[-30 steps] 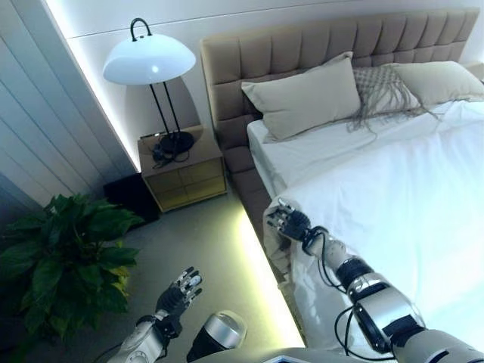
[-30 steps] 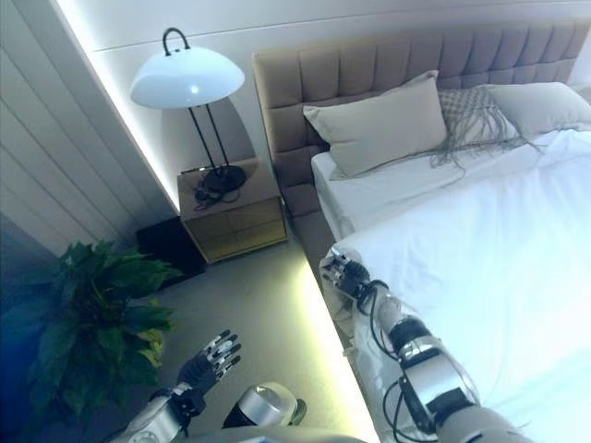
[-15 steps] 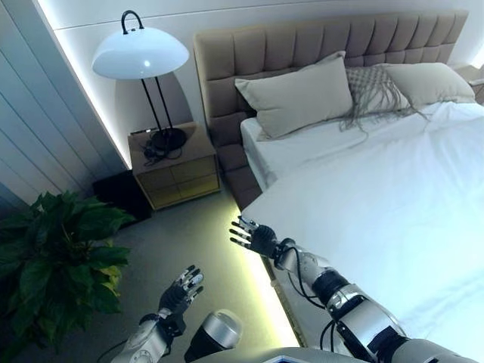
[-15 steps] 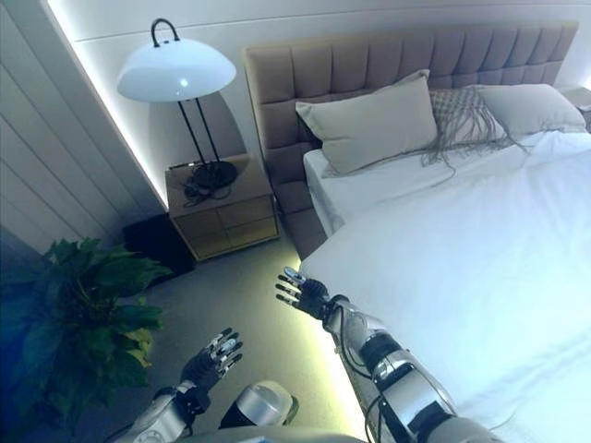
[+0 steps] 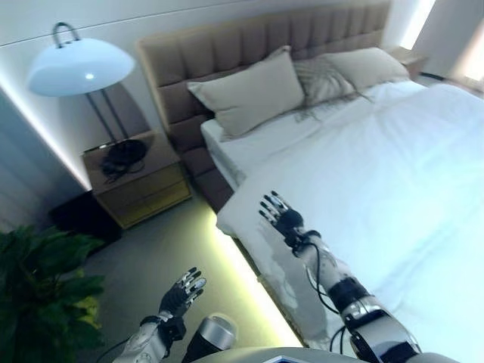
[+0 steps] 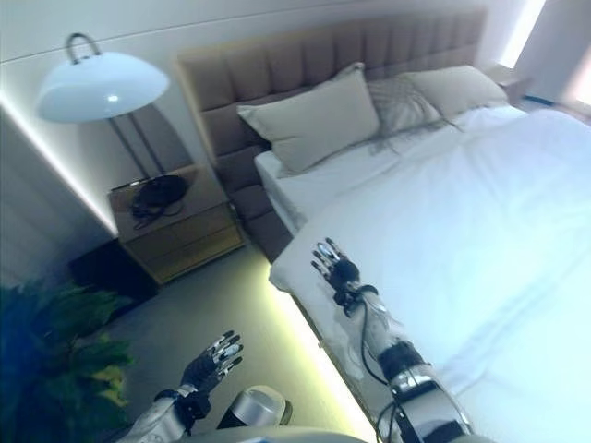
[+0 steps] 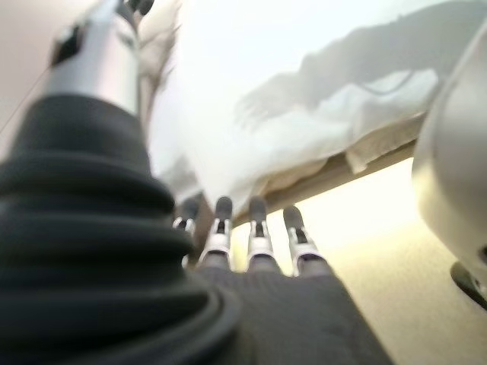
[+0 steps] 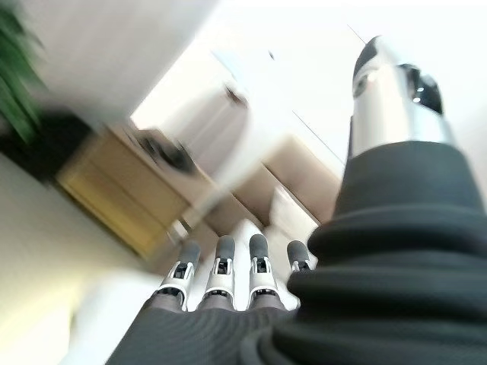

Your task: Make the bed neatly

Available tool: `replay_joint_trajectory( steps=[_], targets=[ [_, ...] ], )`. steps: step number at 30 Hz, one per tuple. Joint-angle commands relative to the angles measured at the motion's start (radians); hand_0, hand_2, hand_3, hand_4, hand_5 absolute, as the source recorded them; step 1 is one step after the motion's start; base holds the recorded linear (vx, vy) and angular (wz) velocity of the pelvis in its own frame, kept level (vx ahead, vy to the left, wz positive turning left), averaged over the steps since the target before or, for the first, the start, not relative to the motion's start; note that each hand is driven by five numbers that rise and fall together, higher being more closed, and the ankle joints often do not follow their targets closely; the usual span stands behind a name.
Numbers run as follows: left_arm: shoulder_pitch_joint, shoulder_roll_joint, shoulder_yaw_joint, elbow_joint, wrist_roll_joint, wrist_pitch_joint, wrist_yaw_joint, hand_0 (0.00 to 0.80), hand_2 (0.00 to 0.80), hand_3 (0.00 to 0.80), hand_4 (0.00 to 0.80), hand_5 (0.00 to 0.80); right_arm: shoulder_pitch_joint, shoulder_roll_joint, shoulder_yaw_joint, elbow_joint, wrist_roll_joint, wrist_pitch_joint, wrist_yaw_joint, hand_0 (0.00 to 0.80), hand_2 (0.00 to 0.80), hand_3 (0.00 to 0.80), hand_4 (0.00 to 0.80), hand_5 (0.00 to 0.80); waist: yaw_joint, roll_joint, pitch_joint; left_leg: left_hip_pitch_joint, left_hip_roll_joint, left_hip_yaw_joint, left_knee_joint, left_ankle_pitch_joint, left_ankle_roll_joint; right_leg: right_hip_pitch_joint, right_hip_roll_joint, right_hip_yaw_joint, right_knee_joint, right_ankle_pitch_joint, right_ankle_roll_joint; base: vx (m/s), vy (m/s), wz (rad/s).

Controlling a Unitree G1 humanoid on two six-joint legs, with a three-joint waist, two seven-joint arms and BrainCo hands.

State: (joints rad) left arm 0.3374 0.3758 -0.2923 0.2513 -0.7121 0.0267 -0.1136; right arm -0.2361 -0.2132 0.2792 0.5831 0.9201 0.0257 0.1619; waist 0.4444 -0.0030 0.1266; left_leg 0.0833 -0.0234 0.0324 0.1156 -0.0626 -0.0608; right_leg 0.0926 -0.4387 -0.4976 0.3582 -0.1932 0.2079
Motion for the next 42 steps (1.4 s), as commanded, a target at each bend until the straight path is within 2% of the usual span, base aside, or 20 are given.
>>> replay_joint_trajectory(
  steps=[1, 5, 7, 9, 12, 14, 15, 18, 19, 21, 23, 25, 28, 31, 33, 35, 37, 38, 40, 42],
  targets=[
    [-0.036, 0.016, 0.04, -0.066, 0.043, -0.048, -0.027, 0.0, 0.0, 0.0, 0.0, 0.0, 0.05, -0.036, -0.058, -0.122, -0.068, -0.026, 0.079, 0.0, 0.0, 0.0, 0.0, 0.0, -0.038, -0.033, 0.033, -0.014, -0.023, -0.029, 0.015, 0.012, 0.092, -0.024, -0.055, 0.066, -0.141, 0.468, 0.052, -0.088, -0.196, -0.48],
    [-0.085, 0.034, 0.049, -0.035, 0.042, -0.054, -0.03, 0.0, 0.0, 0.0, 0.0, 0.0, 0.159, -0.054, -0.097, -0.17, -0.076, -0.023, 0.107, 0.0, 0.0, 0.0, 0.0, 0.0, -0.114, -0.04, 0.021, -0.023, -0.017, -0.002, 0.009, 0.016, 0.114, -0.058, 0.013, 0.123, -0.079, 0.414, 0.031, -0.136, -0.237, -0.5],
    [-0.098, 0.031, 0.049, -0.019, 0.026, -0.061, -0.022, 0.0, 0.0, 0.0, 0.0, 0.0, 0.197, -0.05, -0.104, -0.178, -0.074, -0.022, 0.093, 0.0, 0.0, 0.0, 0.0, 0.0, -0.136, -0.039, 0.017, -0.022, -0.017, -0.002, -0.001, 0.025, 0.116, -0.056, 0.058, 0.125, -0.092, 0.388, 0.014, -0.126, -0.274, -0.33],
    [-0.105, 0.013, 0.062, 0.003, 0.014, -0.071, -0.018, 0.0, 0.0, 0.0, 0.0, 0.0, 0.231, -0.039, -0.108, -0.176, -0.083, 0.015, 0.098, 0.0, 0.0, 0.0, 0.0, 0.0, -0.149, -0.038, 0.009, -0.025, -0.012, 0.0, -0.01, 0.036, 0.106, -0.04, 0.11, 0.124, -0.155, 0.345, -0.01, -0.106, -0.33, -0.37],
    [-0.105, -0.007, 0.086, 0.023, 0.007, -0.067, -0.021, 0.0, 0.0, 0.0, 0.0, 0.0, 0.276, -0.03, -0.117, -0.164, -0.121, 0.0, 0.075, 0.0, 0.0, 0.0, 0.0, 0.0, -0.166, -0.035, -0.004, -0.032, 0.002, 0.015, -0.007, 0.041, 0.098, -0.038, 0.147, 0.141, -0.18, 0.306, -0.03, -0.055, -0.301, -0.47],
    [-0.108, -0.029, 0.09, 0.033, -0.005, -0.049, -0.044, 0.0, 0.0, 0.0, 0.0, 0.0, 0.309, -0.024, -0.127, -0.138, -0.084, -0.016, 0.045, 0.0, 0.0, 0.0, 0.0, 0.0, -0.182, -0.025, -0.003, -0.058, 0.027, 0.032, 0.015, 0.051, 0.078, -0.038, 0.19, 0.154, -0.2, 0.252, -0.058, -0.117, -0.301, -0.3],
    [-0.111, -0.038, 0.082, 0.037, -0.006, -0.039, -0.057, 0.0, 0.0, 0.0, 0.0, 0.0, 0.319, -0.021, -0.136, -0.118, -0.071, -0.029, 0.035, 0.0, 0.0, 0.0, 0.0, 0.0, -0.188, -0.021, 0.005, -0.081, 0.035, 0.038, 0.043, 0.048, 0.068, -0.043, 0.202, 0.154, -0.202, 0.235, -0.07, -0.17, -0.224, -0.1],
    [-0.1, -0.066, 0.069, 0.053, 0.04, -0.043, -0.094, 0.0, 0.0, 0.0, 0.0, 0.0, 0.335, -0.026, -0.157, -0.075, -0.045, -0.045, 0.013, 0.0, 0.0, 0.0, 0.0, 0.0, -0.204, -0.022, 0.037, -0.143, 0.055, 0.056, 0.182, 0.005, 0.051, -0.065, 0.195, 0.139, -0.178, 0.217, -0.093, -0.171, -0.117, 0.05],
    [-0.084, -0.077, 0.068, 0.051, 0.045, -0.043, -0.098, 0.0, 0.0, 0.0, 0.0, 0.0, 0.345, -0.029, -0.162, -0.067, -0.031, -0.044, 0.012, 0.0, 0.0, 0.0, 0.0, 0.0, -0.212, -0.021, 0.046, -0.159, 0.07, 0.045, 0.233, 0.013, 0.038, -0.065, 0.198, 0.144, -0.173, 0.213, -0.103, -0.091, -0.007, -0.01],
    [-0.046, -0.089, 0.079, 0.042, 0.044, -0.054, -0.112, 0.0, 0.0, 0.0, 0.0, 0.0, 0.36, -0.038, -0.163, -0.057, -0.048, -0.042, 0.024, 0.0, 0.0, 0.0, 0.0, 0.0, -0.225, -0.014, 0.053, -0.175, 0.103, 0.01, 0.259, 0.09, 0.015, -0.069, 0.211, 0.165, -0.176, 0.213, -0.116, -0.025, 0.081, -0.22],
    [-0.026, -0.094, 0.083, 0.016, 0.041, -0.063, -0.126, 0.0, 0.0, 0.0, 0.0, 0.0, 0.37, -0.049, -0.159, -0.049, -0.073, -0.049, 0.03, 0.0, 0.0, 0.0, 0.0, 0.0, -0.235, 0.003, 0.05, -0.187, 0.156, -0.032, 0.219, 0.201, -0.005, -0.093, 0.219, 0.199, -0.166, 0.201, -0.124, -0.048, 0.222, -0.66],
    [-0.045, -0.091, 0.065, -0.003, 0.029, -0.062, -0.12, 0.0, 0.0, 0.0, 0.0, 0.0, 0.349, -0.06, -0.155, -0.027, -0.067, -0.068, 0.038, 0.0, 0.0, 0.0, 0.0, 0.0, -0.244, 0.028, 0.042, -0.179, 0.217, -0.057, 0.134, 0.259, -0.021, -0.146, 0.211, 0.224, -0.119, 0.169, -0.126, -0.094, 0.338, -0.52],
    [-0.101, -0.085, 0.04, 0.007, 0.016, -0.056, -0.115, 0.0, 0.0, 0.0, 0.0, 0.0, 0.315, -0.075, -0.149, -0.024, -0.062, -0.068, 0.014, 0.0, 0.0, 0.0, 0.0, 0.0, -0.271, 0.062, 0.026, -0.131, 0.287, -0.062, 0.007, 0.28, -0.053, -0.238, 0.168, 0.25, -0.011, 0.142, -0.114, -0.078, 0.505, -0.4],
    [-0.131, -0.091, 0.03, -0.004, 0.0, -0.041, -0.105, 0.0, 0.0, 0.0, 0.0, 0.0, 0.306, -0.089, -0.147, -0.057, -0.062, -0.051, -0.002, 0.0, 0.0, 0.0, 0.0, 0.0, -0.292, 0.085, 0.025, -0.094, 0.31, -0.064, -0.067, 0.267, -0.086, -0.309, 0.1, 0.313, 0.084, 0.131, -0.07, 0.061, 0.649, -0.28],
    [-0.15, -0.092, 0.021, -0.012, -0.015, -0.036, -0.098, 0.0, 0.0, 0.0, 0.0, 0.0, 0.303, -0.091, -0.144, -0.082, -0.079, -0.048, -0.016, 0.0, 0.0, 0.0, 0.0, 0.0, -0.295, 0.095, 0.037, -0.098, 0.298, -0.073, -0.081, 0.247, -0.096, -0.34, 0.048, 0.362, 0.131, 0.128, -0.027, 0.103, 0.753, 0.12],
    [-0.183, -0.078, 0.01, -0.012, -0.016, -0.033, -0.105, 0.0, 0.0, 0.0, 0.0, 0.0, 0.293, -0.092, -0.143, -0.106, -0.055, -0.033, -0.015, 0.0, 0.0, 0.0, 0.0, 0.0, -0.302, 0.087, 0.063, -0.129, 0.268, -0.075, -0.024, 0.161, -0.094, -0.372, -0.043, 0.413, 0.159, 0.164, 0.018, 0.132, 0.782, 0.32],
    [-0.191, -0.055, 0.01, -0.021, -0.004, -0.028, -0.1, 0.0, 0.0, 0.0, 0.0, 0.0, 0.293, -0.073, -0.141, -0.129, -0.035, -0.006, -0.007, 0.0, 0.0, 0.0, 0.0, 0.0, -0.295, 0.066, 0.077, -0.165, 0.212, -0.078, 0.052, 0.076, -0.07, -0.363, -0.114, 0.435, 0.118, 0.246, 0.03, 0.188, 0.536, 0.33],
    [-0.186, -0.038, 0.006, -0.03, 0.012, -0.03, -0.087, 0.0, 0.0, 0.0, 0.0, 0.0, 0.301, -0.053, -0.135, -0.145, -0.003, 0.002, 0.003, 0.0, 0.0, 0.0, 0.0, 0.0, -0.289, 0.053, 0.082, -0.195, 0.179, -0.08, 0.093, 0.048, -0.057, -0.348, -0.135, 0.442, 0.068, 0.336, 0.036, 0.172, 0.288, 0.25],
    [-0.157, -0.017, 0.017, -0.051, 0.044, -0.05, -0.074, 0.0, 0.0, 0.0, 0.0, 0.0, 0.313, -0.013, -0.119, -0.157, 0.06, 0.011, 0.04, 0.0, 0.0, 0.0, 0.0, 0.0, -0.267, 0.042, 0.089, -0.211, 0.15, -0.097, 0.105, 0.024, -0.037, -0.35, -0.147, 0.434, 0.001, 0.464, 0.052, 0.118, 0.259, 0.13],
    [-0.112, 0.003, 0.051, -0.066, 0.076, -0.084, -0.044, 0.0, 0.0, 0.0, 0.0, 0.0, 0.31, 0.015, -0.099, -0.151, 0.05, 0.032, 0.098, 0.0, 0.0, 0.0, 0.0, 0.0, -0.243, 0.064, 0.092, -0.182, 0.153, -0.092, 0.042, 0.034, -0.018, -0.407, -0.116, 0.434, 0.024, 0.517, 0.054, 0.007, 0.373, -0.45]
  ],
)
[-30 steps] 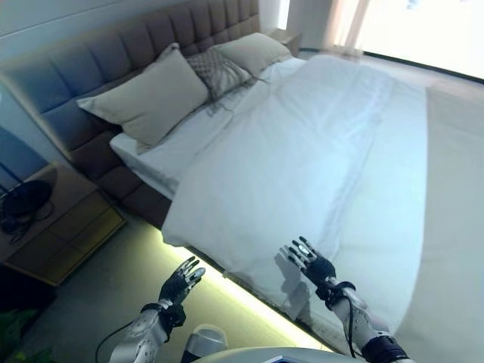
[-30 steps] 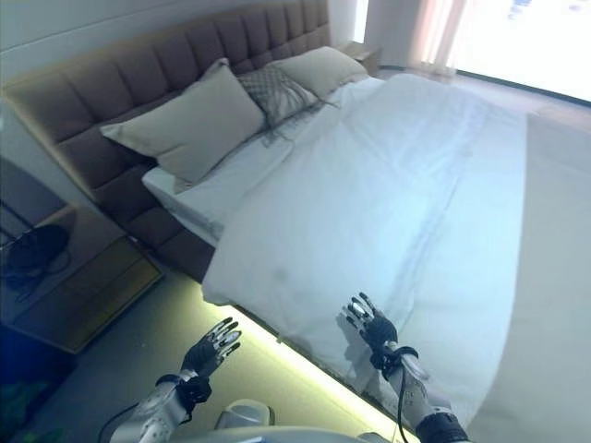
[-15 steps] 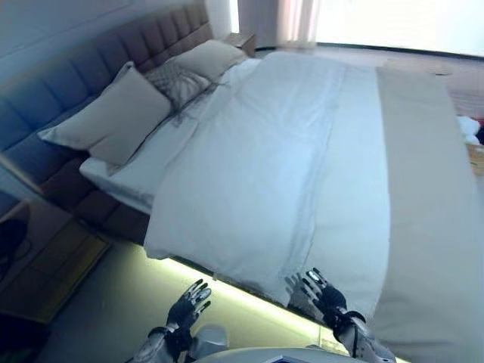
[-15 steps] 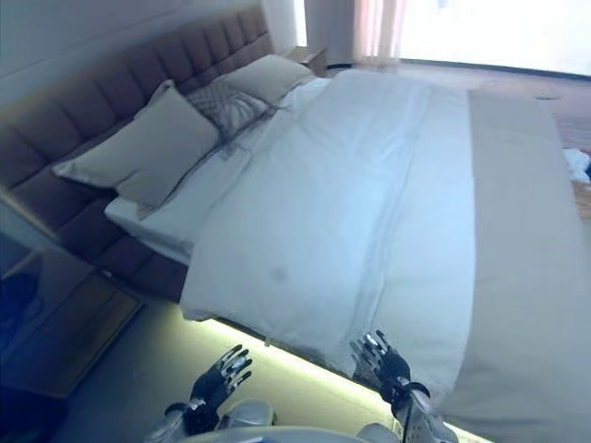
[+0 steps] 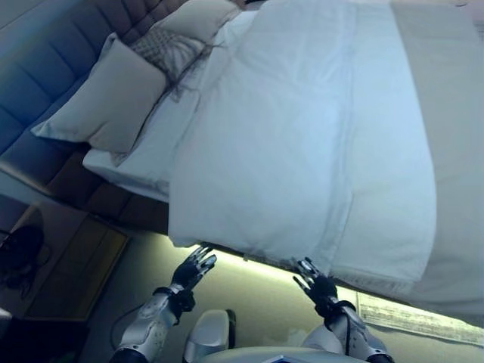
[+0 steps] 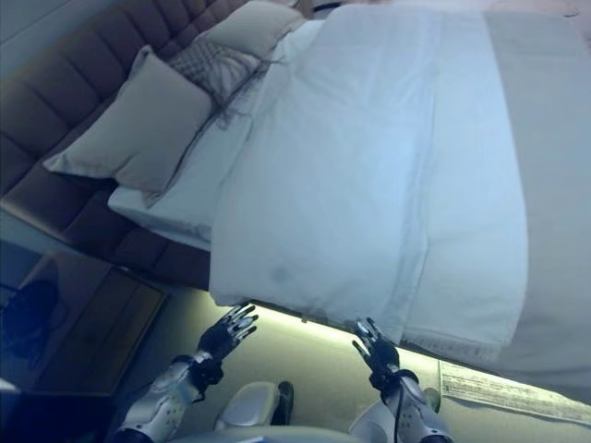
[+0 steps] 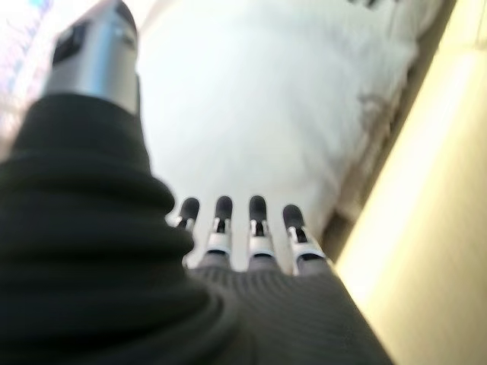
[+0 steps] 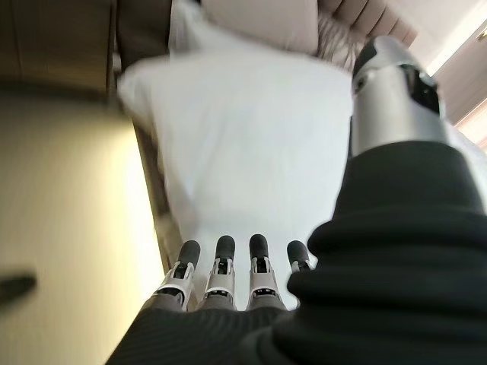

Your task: Make the bed neatly

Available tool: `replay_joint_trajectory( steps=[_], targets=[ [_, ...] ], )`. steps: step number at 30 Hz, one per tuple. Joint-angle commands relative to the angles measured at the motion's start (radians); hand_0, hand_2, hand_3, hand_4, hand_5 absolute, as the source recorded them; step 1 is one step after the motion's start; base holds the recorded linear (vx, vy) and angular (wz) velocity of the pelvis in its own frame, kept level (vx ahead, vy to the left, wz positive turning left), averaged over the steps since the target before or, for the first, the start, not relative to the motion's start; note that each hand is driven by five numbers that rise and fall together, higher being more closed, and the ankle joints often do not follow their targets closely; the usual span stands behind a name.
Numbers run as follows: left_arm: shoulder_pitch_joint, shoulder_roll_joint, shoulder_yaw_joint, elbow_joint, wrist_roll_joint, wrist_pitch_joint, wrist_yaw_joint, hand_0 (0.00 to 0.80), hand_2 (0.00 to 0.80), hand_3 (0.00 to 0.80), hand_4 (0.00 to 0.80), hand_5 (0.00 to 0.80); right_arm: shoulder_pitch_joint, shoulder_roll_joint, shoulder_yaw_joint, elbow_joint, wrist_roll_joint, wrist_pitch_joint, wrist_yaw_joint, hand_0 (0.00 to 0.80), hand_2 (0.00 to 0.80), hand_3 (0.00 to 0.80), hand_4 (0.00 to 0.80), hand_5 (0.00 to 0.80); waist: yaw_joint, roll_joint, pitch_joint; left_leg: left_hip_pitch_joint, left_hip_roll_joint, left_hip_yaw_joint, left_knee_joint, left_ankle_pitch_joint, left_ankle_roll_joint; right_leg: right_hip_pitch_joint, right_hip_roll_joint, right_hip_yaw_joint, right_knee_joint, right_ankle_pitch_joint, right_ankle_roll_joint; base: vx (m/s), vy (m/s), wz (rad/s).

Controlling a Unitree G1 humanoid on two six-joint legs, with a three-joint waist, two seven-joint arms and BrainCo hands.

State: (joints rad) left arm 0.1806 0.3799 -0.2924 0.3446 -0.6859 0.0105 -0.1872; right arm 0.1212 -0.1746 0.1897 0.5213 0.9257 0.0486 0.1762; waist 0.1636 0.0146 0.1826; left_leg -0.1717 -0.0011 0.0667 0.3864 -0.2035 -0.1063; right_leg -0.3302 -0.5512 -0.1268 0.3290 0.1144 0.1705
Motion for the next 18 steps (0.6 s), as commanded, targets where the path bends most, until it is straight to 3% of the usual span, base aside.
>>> replay_joint_trajectory(
  steps=[1, 2, 5, 7, 9, 11, 16, 18],
  targets=[
    [0.055, 0.011, 0.052, -0.152, 0.067, -0.089, 0.034, 0.0, 0.0, 0.0, 0.0, 0.0, -0.046, -0.015, -0.004, -0.093, 0.048, 0.007, 0.078, 0.0, 0.0, 0.0, 0.0, 0.0, 0.04, 0.052, 0.032, 0.068, 0.121, -0.121, -0.232, 0.174, 0.039, -0.003, 0.031, 0.089, 0.079, 0.17, 0.088, -0.055, 0.336, -0.87],
    [0.063, 0.02, 0.052, -0.134, 0.089, -0.118, 0.04, 0.0, 0.0, 0.0, 0.0, 0.0, -0.045, -0.01, -0.002, -0.098, 0.035, 0.004, 0.074, 0.0, 0.0, 0.0, 0.0, 0.0, 0.038, 0.052, 0.025, 0.053, 0.102, -0.118, -0.225, 0.175, 0.055, -0.004, 0.058, 0.088, 0.094, 0.134, 0.078, -0.056, 0.27, -0.82],
    [0.049, 0.041, 0.051, -0.081, 0.135, -0.214, 0.094, 0.0, 0.0, 0.0, 0.0, 0.0, -0.051, -0.015, 0.017, -0.094, 0.016, -0.011, 0.085, 0.0, 0.0, 0.0, 0.0, 0.0, 0.031, 0.038, 0.019, 0.022, 0.058, -0.087, -0.222, 0.195, 0.086, -0.003, 0.119, 0.001, 0.102, 0.092, 0.053, -0.052, 0.176, -0.18],
    [0.01, 0.052, 0.044, -0.058, 0.187, -0.276, 0.149, 0.0, 0.0, 0.0, 0.0, 0.0, -0.08, -0.033, 0.032, -0.07, 0.013, -0.031, 0.077, 0.0, 0.0, 0.0, 0.0, 0.0, 0.025, 0.032, 0.031, 0.007, 0.045, -0.079, -0.223, 0.202, 0.083, -0.001, 0.161, -0.054, 0.024, 0.048, 0.037, -0.127, 0.026, -0.04],
    [-0.061, 0.056, 0.021, -0.018, 0.262, -0.317, 0.252, 0.0, 0.0, 0.0, 0.0, 0.0, -0.125, -0.056, 0.037, -0.035, -0.002, -0.045, 0.042, 0.0, 0.0, 0.0, 0.0, 0.0, 0.006, 0.029, 0.053, -0.024, 0.036, -0.076, -0.216, 0.21, 0.081, 0.002, 0.194, -0.052, -0.059, 0.038, 0.031, -0.18, -0.053, -0.38],
    [-0.112, 0.042, 0.023, 0.022, 0.301, -0.306, 0.321, 0.0, 0.0, 0.0, 0.0, 0.0, -0.154, -0.074, 0.039, -0.009, -0.004, -0.053, 0.037, 0.0, 0.0, 0.0, 0.0, 0.0, 0.0, 0.029, 0.068, -0.018, 0.049, -0.069, -0.228, 0.215, 0.075, -0.008, 0.193, -0.079, -0.051, 0.03, 0.036, -0.083, -0.045, -0.34],
    [-0.137, 0.03, 0.038, 0.089, 0.563, -0.31, 0.52, 0.0, 0.0, 0.0, 0.0, 0.0, -0.118, -0.099, 0.028, -0.023, 0.001, -0.018, 0.018, 0.0, 0.0, 0.0, 0.0, 0.0, -0.049, 0.008, 0.066, 0.005, 0.07, -0.036, -0.179, 0.184, 0.048, 0.043, 0.225, -0.075, -0.118, 0.023, 0.034, 0.077, 0.021, -0.13],
    [-0.153, 0.021, 0.025, 0.112, 0.674, -0.312, 0.621, 0.0, 0.0, 0.0, 0.0, 0.0, -0.126, -0.124, 0.032, -0.022, 0.015, -0.009, 0.012, 0.0, 0.0, 0.0, 0.0, 0.0, -0.054, 0.024, 0.079, 0.004, 0.112, -0.057, -0.255, 0.255, 0.023, 0.032, 0.234, -0.066, -0.107, 0.024, 0.039, 0.049, 0.254, -0.13]
  ],
)
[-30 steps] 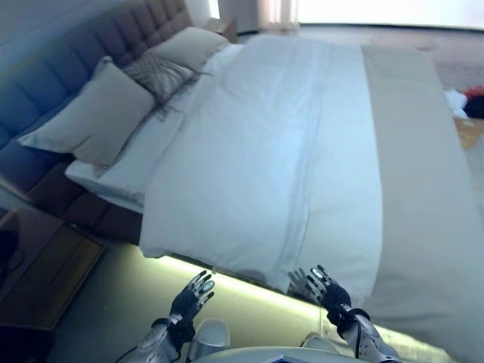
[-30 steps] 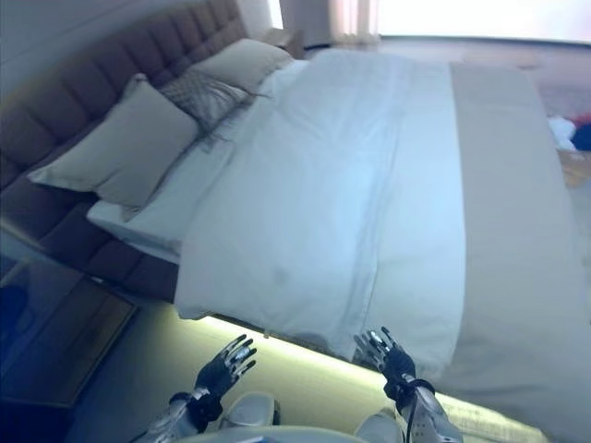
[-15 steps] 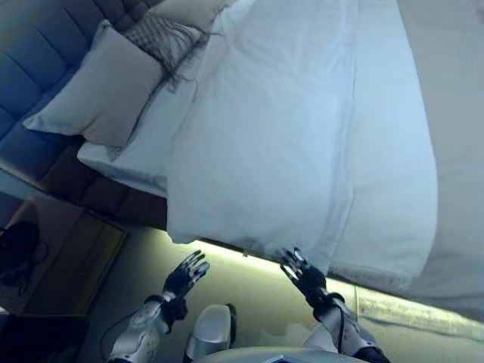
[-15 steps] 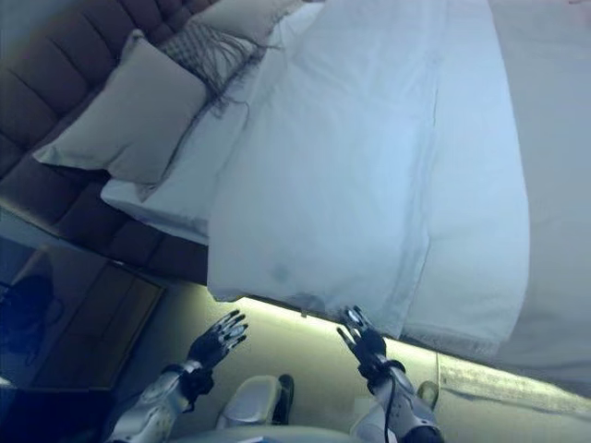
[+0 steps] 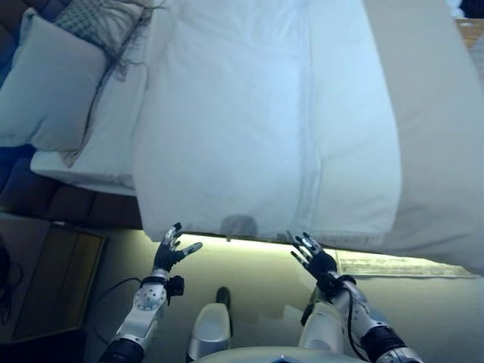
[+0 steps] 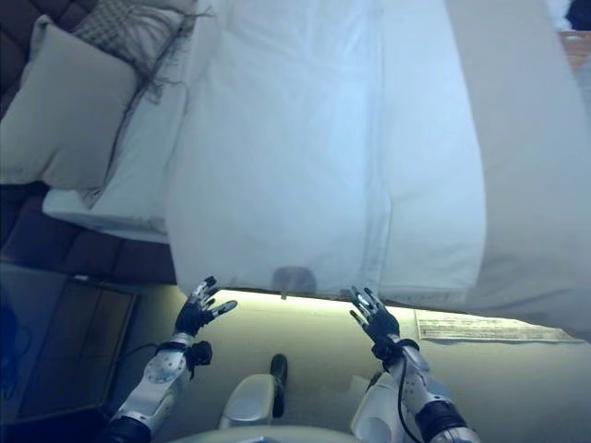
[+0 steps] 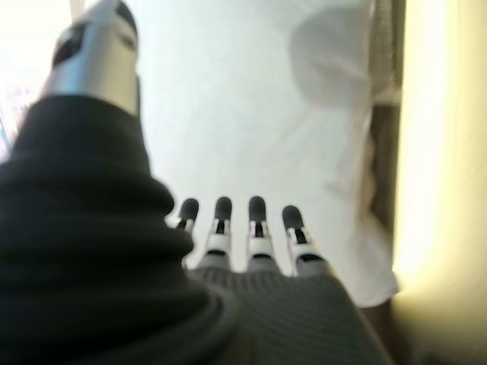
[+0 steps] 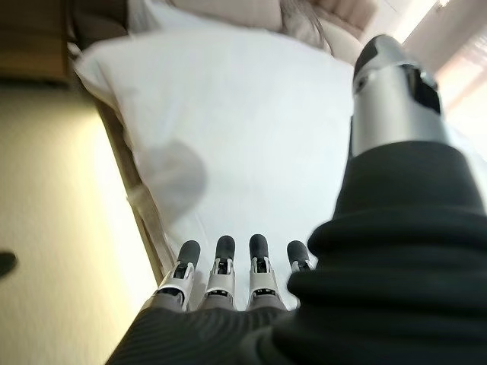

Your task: Make the bed neatly

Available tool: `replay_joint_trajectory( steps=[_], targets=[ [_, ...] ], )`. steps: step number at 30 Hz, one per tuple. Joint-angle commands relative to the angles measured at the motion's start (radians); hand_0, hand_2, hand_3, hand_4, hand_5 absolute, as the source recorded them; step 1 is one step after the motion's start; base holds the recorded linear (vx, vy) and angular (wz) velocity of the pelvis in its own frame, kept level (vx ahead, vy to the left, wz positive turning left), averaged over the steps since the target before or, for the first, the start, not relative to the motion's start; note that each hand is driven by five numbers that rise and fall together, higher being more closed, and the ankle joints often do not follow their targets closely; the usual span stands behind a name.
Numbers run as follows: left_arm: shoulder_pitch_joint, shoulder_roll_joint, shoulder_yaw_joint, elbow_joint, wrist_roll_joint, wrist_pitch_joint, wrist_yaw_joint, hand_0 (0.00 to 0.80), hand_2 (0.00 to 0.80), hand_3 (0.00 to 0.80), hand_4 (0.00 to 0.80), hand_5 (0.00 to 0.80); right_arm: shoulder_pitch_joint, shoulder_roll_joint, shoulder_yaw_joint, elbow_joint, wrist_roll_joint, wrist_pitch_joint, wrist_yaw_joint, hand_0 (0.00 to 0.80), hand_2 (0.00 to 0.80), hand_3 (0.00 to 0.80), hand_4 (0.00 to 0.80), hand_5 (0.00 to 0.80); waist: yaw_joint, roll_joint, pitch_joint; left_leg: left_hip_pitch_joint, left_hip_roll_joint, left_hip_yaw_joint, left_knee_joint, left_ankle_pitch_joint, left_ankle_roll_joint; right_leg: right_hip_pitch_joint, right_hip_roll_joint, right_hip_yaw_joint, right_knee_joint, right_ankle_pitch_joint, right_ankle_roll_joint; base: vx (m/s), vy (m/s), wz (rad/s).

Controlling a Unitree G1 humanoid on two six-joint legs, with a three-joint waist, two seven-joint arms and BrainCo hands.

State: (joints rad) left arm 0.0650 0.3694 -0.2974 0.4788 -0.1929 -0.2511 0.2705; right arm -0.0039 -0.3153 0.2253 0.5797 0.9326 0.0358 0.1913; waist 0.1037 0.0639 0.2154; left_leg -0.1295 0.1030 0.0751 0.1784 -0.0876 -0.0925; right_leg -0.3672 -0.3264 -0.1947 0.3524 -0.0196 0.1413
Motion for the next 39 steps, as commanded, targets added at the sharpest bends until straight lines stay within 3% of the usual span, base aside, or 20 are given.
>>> replay_joint_trajectory(
  steps=[1, 3, 5, 9, 12, 20, 25, 30, 31, 34, 39],
  targets=[
    [-0.072, 0.039, 0.014, -0.006, 0.24, -0.055, 0.218, 0.0, 0.0, 0.0, 0.0, 0.0, -0.017, 0.006, 0.0, -0.082, 0.019, 0.0, 0.009, 0.0, 0.0, 0.0, 0.0, 0.0, 0.001, -0.02, 0.062, -0.052, 0.024, -0.065, -0.079, 0.169, -0.002, 0.057, 0.007, 0.006, -0.121, 0.153, 0.07, -0.126, 0.335, -0.23],
    [-0.196, 0.055, -0.027, 0.079, 0.396, -0.047, 0.362, 0.0, 0.0, 0.0, 0.0, 0.0, -0.067, -0.009, 0.009, -0.071, 0.044, -0.034, -0.003, 0.0, 0.0, 0.0, 0.0, 0.0, -0.015, -0.019, 0.102, -0.105, 0.022, -0.048, -0.069, 0.166, 0.005, -0.02, -0.025, 0.026, -0.07, 0.148, 0.081, -0.242, 0.306, -0.2],
    [-0.295, 0.064, -0.082, 0.136, 0.583, 0.019, 0.513, 0.0, 0.0, 0.0, 0.0, 0.0, -0.112, -0.019, 0.029, -0.058, 0.107, -0.051, -0.008, 0.0, 0.0, 0.0, 0.0, 0.0, -0.022, -0.019, 0.137, -0.169, 0.011, -0.058, -0.035, 0.161, 0.009, -0.114, -0.055, 0.062, -0.012, 0.166, 0.09, -0.163, 0.268, -0.05],
    [-0.406, 0.099, -0.145, 0.187, 0.773, 0.179, 0.592, 0.0, 0.0, 0.0, 0.0, 0.0, -0.159, -0.018, 0.067, -0.065, 0.106, -0.046, -0.011, 0.0, 0.0, 0.0, 0.0, 0.0, -0.025, -0.023, 0.167, -0.237, -0.012, -0.059, -0.005, 0.146, 0.013, -0.173, -0.058, 0.088, -0.018, 0.193, 0.098, -0.031, 0.212, -0.07],
    [-0.497, 0.097, -0.215, 0.284, 0.834, 0.247, 0.659, 0.0, 0.0, 0.0, 0.0, 0.0, -0.192, -0.03, 0.102, -0.095, 0.089, -0.03, -0.048, 0.0, 0.0, 0.0, 0.0, 0.0, -0.045, -0.019, 0.192, -0.295, -0.023, -0.067, 0.001, 0.164, 0.012, -0.227, -0.042, 0.106, -0.026, 0.211, 0.102, -0.071, 0.208, -0.39],
    [-0.668, 0.096, -0.272, 0.417, 0.882, 0.405, 0.845, 0.0, 0.0, 0.0, 0.0, 0.0, -0.245, -0.087, 0.147, -0.178, 0.098, -0.059, -0.124, 0.0, 0.0, 0.0, 0.0, 0.0, -0.082, -0.002, 0.269, -0.468, -0.034, -0.093, 0.057, 0.199, -0.008, -0.395, -0.038, 0.141, 0.031, 0.228, 0.109, -0.039, 0.132, -0.14],
    [-0.717, 0.115, -0.271, 0.446, 0.886, 0.502, 0.926, 0.0, 0.0, 0.0, 0.0, 0.0, -0.249, -0.096, 0.148, -0.235, 0.138, -0.078, -0.16, 0.0, 0.0, 0.0, 0.0, 0.0, -0.085, -0.02, 0.305, -0.565, -0.031, -0.119, 0.099, 0.202, -0.015, -0.463, -0.023, 0.147, 0.054, 0.222, 0.113, 0.009, -0.002, 0.02],
    [-0.758, 0.142, -0.273, 0.481, 0.854, 0.588, 0.915, 0.0, 0.0, 0.0, 0.0, 0.0, -0.24, -0.106, 0.148, -0.286, 0.142, -0.097, -0.172, 0.0, 0.0, 0.0, 0.0, 0.0, -0.093, -0.038, 0.305, -0.654, -0.039, -0.128, 0.175, 0.185, -0.024, -0.528, -0.025, 0.149, 0.083, 0.235, 0.115, 0.073, 0.003, -0.06],
    [-0.769, 0.148, -0.279, 0.495, 0.837, 0.6, 0.916, 0.0, 0.0, 0.0, 0.0, 0.0, -0.244, -0.108, 0.153, -0.292, 0.143, -0.104, -0.173, 0.0, 0.0, 0.0, 0.0, 0.0, -0.091, -0.038, 0.305, -0.659, -0.033, -0.131, 0.197, 0.154, -0.03, -0.533, -0.019, 0.153, 0.107, 0.205, 0.119, 0.134, 0.027, -0.05],
    [-0.802, 0.168, -0.287, 0.51, 0.788, 0.609, 0.935, 0.0, 0.0, 0.0, 0.0, 0.0, -0.263, -0.114, 0.158, -0.313, 0.146, -0.108, -0.171, 0.0, 0.0, 0.0, 0.0, 0.0, -0.094, -0.041, 0.305, -0.712, -0.031, -0.132, 0.239, 0.148, -0.034, -0.573, -0.018, 0.157, 0.122, 0.204, 0.121, 0.062, 0.036, -0.09],
    [-0.847, 0.193, -0.258, 0.51, 0.624, 0.525, 0.967, 0.0, 0.0, 0.0, 0.0, 0.0, -0.294, -0.112, 0.169, -0.357, 0.156, -0.085, -0.19, 0.0, 0.0, 0.0, 0.0, 0.0, -0.085, -0.053, 0.305, -0.788, -0.025, -0.138, 0.308, 0.121, -0.036, -0.629, -0.011, 0.164, 0.154, 0.191, 0.119, 0.022, 0.009, -0.05]
  ],
)
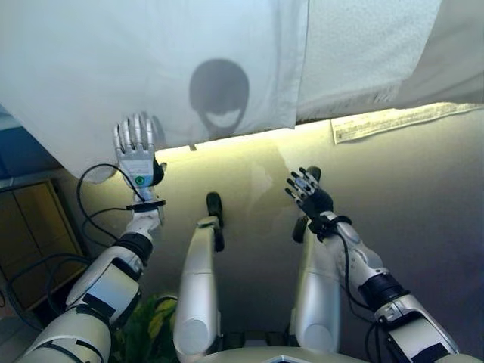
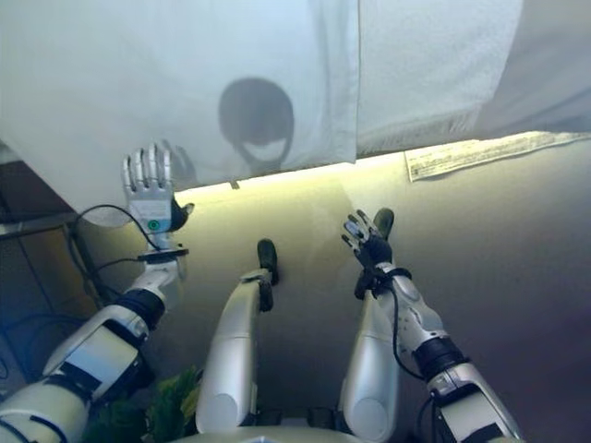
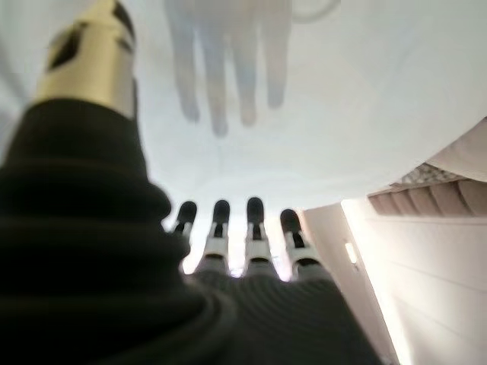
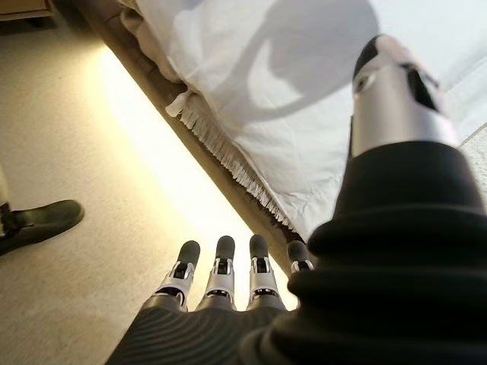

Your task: Make the bed neatly

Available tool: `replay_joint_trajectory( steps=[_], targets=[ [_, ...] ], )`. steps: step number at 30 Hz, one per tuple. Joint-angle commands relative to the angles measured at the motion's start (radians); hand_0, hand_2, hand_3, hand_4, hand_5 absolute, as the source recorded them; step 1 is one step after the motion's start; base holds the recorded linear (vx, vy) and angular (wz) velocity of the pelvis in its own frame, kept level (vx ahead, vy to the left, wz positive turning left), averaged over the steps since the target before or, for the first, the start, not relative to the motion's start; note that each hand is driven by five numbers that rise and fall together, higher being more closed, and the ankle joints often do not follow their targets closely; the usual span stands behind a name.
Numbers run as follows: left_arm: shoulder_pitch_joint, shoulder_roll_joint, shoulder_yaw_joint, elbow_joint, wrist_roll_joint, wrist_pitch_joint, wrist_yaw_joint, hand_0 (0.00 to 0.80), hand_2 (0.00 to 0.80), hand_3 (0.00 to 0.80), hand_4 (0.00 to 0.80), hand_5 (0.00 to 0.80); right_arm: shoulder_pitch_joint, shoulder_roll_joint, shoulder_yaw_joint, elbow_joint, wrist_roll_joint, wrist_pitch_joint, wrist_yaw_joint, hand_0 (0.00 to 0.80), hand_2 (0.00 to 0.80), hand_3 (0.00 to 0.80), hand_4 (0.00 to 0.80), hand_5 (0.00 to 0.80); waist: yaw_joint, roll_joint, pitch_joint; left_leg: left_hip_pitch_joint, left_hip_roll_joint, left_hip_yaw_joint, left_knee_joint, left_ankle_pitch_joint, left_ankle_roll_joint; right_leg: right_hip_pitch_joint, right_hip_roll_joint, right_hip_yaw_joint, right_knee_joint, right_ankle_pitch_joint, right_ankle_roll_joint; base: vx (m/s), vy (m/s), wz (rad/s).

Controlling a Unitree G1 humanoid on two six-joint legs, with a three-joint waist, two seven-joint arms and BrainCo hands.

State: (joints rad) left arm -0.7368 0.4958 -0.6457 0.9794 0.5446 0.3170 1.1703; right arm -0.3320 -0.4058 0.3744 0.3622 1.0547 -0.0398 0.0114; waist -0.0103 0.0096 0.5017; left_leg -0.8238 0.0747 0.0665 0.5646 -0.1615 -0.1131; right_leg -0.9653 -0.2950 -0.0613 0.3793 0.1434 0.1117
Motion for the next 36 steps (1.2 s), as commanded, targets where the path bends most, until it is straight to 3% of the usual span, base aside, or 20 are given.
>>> replay_joint_trajectory(
  steps=[1, 4, 9, 14, 20, 24, 29, 36],
  targets=[
    [-0.052, 0.067, 0.105, 0.003, -0.146, -0.069, 0.059, 0.0, 0.0, 0.0, 0.0, 0.0, 0.034, -0.02, 0.018, -0.15, 0.045, -0.006, -0.016, 0.0, 0.0, 0.0, 0.0, 0.0, 0.031, -0.001, 0.018, -0.106, 0.003, -0.129, -0.065, 0.19, -0.015, -0.04, -0.045, 0.032, 0.133, 0.028, 0.148, 0.049, -0.006, -0.06],
    [-0.074, 0.055, 0.133, -0.017, -0.147, -0.088, 0.012, 0.0, 0.0, 0.0, 0.0, 0.0, 0.025, -0.012, 0.021, -0.166, 0.058, -0.009, -0.04, 0.0, 0.0, 0.0, 0.0, 0.0, 0.038, -0.005, 0.018, -0.132, -0.004, -0.125, -0.018, 0.169, -0.014, -0.053, -0.052, 0.029, 0.159, 0.029, 0.146, 0.051, -0.008, -0.09],
    [-0.105, 0.028, 0.116, 0.004, -0.16, -0.011, -0.141, 0.0, 0.0, 0.0, 0.0, 0.0, -0.009, 0.004, 0.011, -0.177, 0.069, 0.017, -0.07, 0.0, 0.0, 0.0, 0.0, 0.0, 0.037, -0.008, 0.018, -0.172, -0.007, -0.126, 0.021, 0.167, -0.014, -0.083, -0.055, 0.034, 0.191, 0.028, 0.147, 0.032, 0.03, 0.01],
    [-0.109, 0.001, 0.128, 0.012, -0.341, -0.005, -0.191, 0.0, 0.0, 0.0, 0.0, 0.0, -0.04, 0.012, 0.007, -0.208, 0.062, 0.055, -0.104, 0.0, 0.0, 0.0, 0.0, 0.0, 0.036, -0.01, 0.018, -0.206, 0.001, -0.123, 0.039, 0.172, -0.015, -0.106, -0.055, 0.036, 0.202, 0.023, 0.147, 0.009, 0.038, -0.17],
    [-0.135, -0.008, 0.156, 0.006, -0.428, -0.025, -0.299, 0.0, 0.0, 0.0, 0.0, 0.0, -0.068, 0.019, -0.006, -0.214, 0.06, 0.081, -0.125, 0.0, 0.0, 0.0, 0.0, 0.0, 0.034, -0.009, 0.018, -0.262, 0.007, -0.118, 0.095, 0.166, -0.015, -0.149, -0.059, 0.05, 0.252, 0.023, 0.141, 0.005, 0.042, -0.06],
    [-0.154, -0.006, 0.145, 0.002, -0.391, 0.058, -0.353, 0.0, 0.0, 0.0, 0.0, 0.0, -0.086, 0.029, -0.015, -0.222, 0.054, 0.1, -0.127, 0.0, 0.0, 0.0, 0.0, 0.0, 0.035, -0.008, 0.018, -0.272, 0.016, -0.115, 0.099, 0.169, -0.014, -0.156, -0.06, 0.053, 0.262, 0.017, 0.14, -0.01, 0.031, -0.05],
    [-0.164, 0.019, 0.139, -0.022, -0.345, 0.08, -0.269, 0.0, 0.0, 0.0, 0.0, 0.0, -0.083, 0.014, -0.014, -0.238, 0.061, 0.106, -0.122, 0.0, 0.0, 0.0, 0.0, 0.0, 0.041, -0.004, 0.018, -0.267, 0.018, -0.112, 0.091, 0.17, -0.013, -0.148, -0.067, 0.049, 0.256, 0.014, 0.14, -0.01, 0.019, -0.19],
    [-0.176, 0.044, 0.144, -0.032, -0.295, 0.187, -0.182, 0.0, 0.0, 0.0, 0.0, 0.0, -0.084, 0.01, -0.001, -0.224, 0.083, 0.071, -0.113, 0.0, 0.0, 0.0, 0.0, 0.0, 0.049, -0.004, 0.018, -0.268, 0.016, -0.114, 0.092, 0.171, -0.016, -0.145, -0.072, 0.044, 0.254, 0.015, 0.141, 0.003, -0.008, 0.04]
  ],
)
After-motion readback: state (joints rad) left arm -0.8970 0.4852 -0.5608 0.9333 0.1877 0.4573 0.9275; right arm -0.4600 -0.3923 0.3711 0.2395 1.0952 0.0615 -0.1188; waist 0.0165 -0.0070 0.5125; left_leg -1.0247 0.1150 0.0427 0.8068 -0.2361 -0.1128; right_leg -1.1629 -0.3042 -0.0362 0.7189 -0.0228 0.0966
